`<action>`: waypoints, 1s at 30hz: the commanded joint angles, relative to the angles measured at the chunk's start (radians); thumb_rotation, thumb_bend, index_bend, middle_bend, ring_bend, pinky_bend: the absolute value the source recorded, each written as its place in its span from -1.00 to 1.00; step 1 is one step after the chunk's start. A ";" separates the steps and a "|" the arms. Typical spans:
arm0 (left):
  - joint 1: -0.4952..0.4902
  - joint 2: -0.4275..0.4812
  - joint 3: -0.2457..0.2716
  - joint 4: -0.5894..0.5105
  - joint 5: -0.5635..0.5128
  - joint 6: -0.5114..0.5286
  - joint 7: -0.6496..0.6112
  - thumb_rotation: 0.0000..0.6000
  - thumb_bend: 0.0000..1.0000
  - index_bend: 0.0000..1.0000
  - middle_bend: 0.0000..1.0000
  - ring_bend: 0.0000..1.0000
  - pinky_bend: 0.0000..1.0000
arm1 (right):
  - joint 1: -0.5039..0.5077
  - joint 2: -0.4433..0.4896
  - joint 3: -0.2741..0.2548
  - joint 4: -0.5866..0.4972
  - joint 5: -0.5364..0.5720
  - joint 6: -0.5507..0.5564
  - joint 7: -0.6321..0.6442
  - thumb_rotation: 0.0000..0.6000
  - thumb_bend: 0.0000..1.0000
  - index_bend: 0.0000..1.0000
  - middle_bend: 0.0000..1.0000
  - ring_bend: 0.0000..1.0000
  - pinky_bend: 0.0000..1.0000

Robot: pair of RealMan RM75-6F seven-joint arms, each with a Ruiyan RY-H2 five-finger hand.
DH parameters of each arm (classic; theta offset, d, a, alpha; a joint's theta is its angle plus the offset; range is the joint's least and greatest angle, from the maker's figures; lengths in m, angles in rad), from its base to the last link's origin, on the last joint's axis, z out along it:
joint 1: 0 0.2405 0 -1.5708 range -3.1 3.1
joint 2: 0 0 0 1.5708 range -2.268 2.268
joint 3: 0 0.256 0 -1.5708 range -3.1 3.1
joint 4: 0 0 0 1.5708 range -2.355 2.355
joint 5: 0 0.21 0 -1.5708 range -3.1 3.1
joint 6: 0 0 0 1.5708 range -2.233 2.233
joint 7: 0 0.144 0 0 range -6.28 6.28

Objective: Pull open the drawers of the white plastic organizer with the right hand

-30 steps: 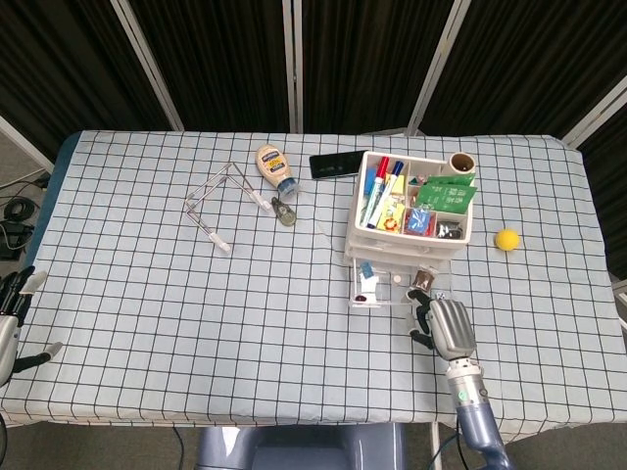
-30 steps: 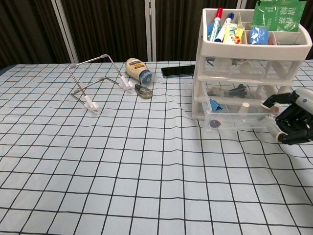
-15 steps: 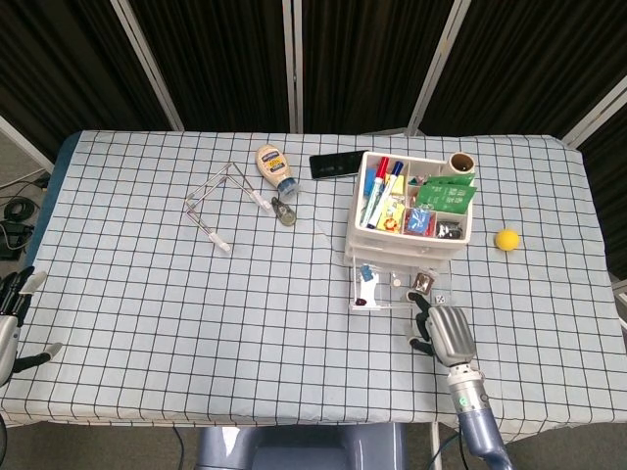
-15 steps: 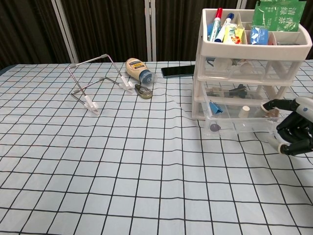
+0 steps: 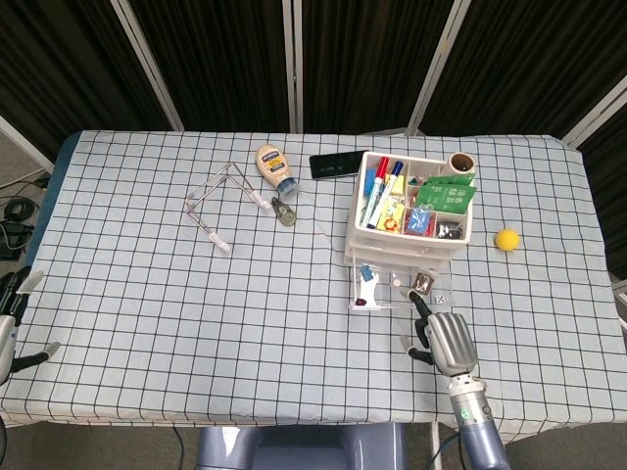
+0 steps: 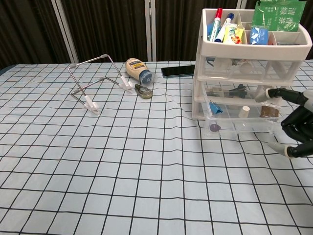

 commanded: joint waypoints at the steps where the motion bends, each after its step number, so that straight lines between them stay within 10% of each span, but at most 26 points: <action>1: -0.001 0.003 -0.001 0.010 0.005 0.001 -0.017 1.00 -0.94 -1.00 -1.00 -1.00 -1.00 | -0.011 0.036 -0.014 -0.075 -0.030 0.025 -0.078 1.00 -0.65 -0.59 0.79 0.80 0.62; 17: 0.000 0.024 -0.016 0.024 -0.007 0.008 -0.053 1.00 -0.94 -1.00 -1.00 -1.00 -1.00 | 0.143 0.168 0.226 -0.311 0.250 -0.088 -0.443 1.00 -0.74 -0.23 1.00 1.00 0.64; 30: -0.007 0.048 -0.024 0.015 -0.020 -0.005 -0.081 1.00 -0.94 -1.00 -1.00 -1.00 -1.00 | 0.312 0.151 0.273 -0.296 0.617 -0.157 -0.699 1.00 -0.74 -0.03 1.00 1.00 0.64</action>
